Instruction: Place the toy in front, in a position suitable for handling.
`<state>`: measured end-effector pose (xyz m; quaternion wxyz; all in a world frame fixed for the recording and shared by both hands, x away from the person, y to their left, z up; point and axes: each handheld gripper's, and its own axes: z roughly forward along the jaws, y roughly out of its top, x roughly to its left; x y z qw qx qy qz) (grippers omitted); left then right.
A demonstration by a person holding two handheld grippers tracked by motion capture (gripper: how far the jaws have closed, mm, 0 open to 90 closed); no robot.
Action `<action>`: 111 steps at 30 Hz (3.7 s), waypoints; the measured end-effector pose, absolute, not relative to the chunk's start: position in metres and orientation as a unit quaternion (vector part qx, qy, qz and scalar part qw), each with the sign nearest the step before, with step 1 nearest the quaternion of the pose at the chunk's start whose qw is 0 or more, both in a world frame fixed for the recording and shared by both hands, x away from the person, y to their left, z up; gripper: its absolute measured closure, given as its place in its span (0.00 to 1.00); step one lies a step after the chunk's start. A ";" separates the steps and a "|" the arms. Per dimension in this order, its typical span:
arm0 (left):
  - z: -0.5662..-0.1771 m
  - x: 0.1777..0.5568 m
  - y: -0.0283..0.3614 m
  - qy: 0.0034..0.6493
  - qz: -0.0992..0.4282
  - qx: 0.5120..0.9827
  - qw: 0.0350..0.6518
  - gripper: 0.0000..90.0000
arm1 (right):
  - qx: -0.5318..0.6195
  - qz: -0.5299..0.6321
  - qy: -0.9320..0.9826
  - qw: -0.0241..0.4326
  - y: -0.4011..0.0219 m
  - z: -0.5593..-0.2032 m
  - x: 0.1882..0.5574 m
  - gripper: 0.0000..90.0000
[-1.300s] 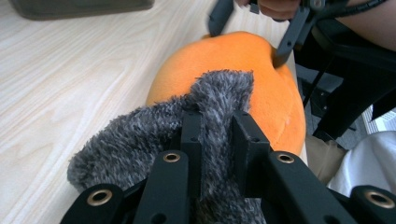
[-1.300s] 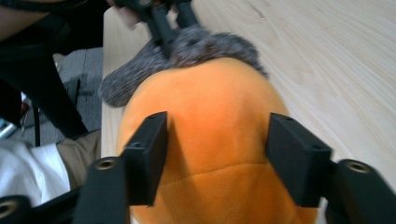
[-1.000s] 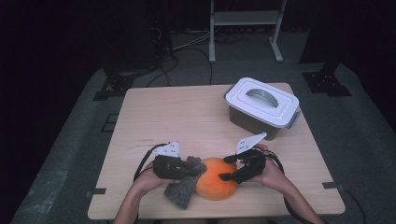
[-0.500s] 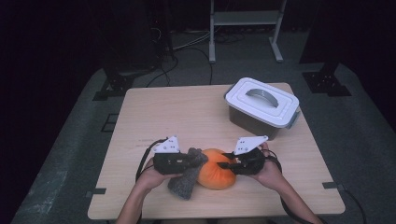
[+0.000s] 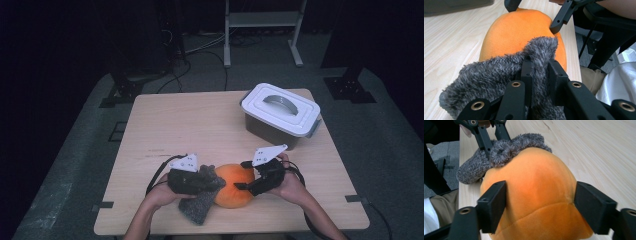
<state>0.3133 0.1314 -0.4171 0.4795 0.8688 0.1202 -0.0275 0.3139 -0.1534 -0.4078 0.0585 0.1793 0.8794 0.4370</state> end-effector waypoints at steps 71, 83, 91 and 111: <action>-0.419 0.319 0.134 0.146 -0.026 0.849 0.506 0.85 | 0.179 0.436 0.882 0.004 -0.169 -0.410 0.323 0.28; -0.407 0.320 0.136 0.153 -0.017 0.826 0.542 0.85 | 0.174 0.454 0.873 0.042 -0.158 -0.408 0.312 0.70; -0.411 0.318 0.136 0.149 -0.001 0.844 0.515 0.85 | 0.189 0.449 0.872 0.057 -0.158 -0.409 0.314 0.69; -0.412 0.318 0.132 0.143 -0.013 0.841 0.522 0.84 | 0.206 0.460 0.861 0.060 -0.169 -0.409 0.313 0.69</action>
